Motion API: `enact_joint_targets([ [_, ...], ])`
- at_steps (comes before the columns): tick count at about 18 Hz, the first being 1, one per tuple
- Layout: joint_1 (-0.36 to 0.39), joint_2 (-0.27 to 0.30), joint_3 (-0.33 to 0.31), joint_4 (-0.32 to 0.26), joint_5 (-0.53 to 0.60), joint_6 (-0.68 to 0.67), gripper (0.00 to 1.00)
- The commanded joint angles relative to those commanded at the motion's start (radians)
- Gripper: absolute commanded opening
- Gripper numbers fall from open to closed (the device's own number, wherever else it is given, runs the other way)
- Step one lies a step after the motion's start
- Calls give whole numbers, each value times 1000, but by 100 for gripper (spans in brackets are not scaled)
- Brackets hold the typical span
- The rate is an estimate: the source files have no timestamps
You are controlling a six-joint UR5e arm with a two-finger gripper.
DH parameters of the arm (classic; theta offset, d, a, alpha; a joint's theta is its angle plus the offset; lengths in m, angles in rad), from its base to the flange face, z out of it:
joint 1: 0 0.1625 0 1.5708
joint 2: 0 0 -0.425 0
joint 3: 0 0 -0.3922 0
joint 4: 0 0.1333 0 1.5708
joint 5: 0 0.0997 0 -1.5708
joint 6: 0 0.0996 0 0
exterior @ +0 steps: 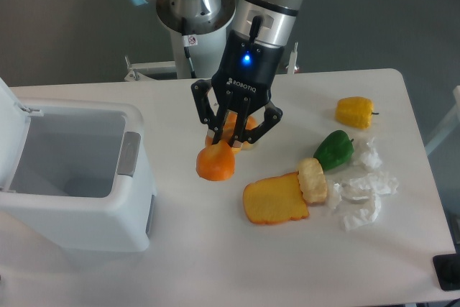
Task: Place the long bread in the trash can
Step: 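Close the gripper on the orange long bread and lift it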
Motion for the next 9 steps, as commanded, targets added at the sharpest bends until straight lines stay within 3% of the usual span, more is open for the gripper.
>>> enact_joint_targets([
  [5,11,0,8,0,-32,-6,21],
  [9,66,-2,15,0,-205,-28,21],
])
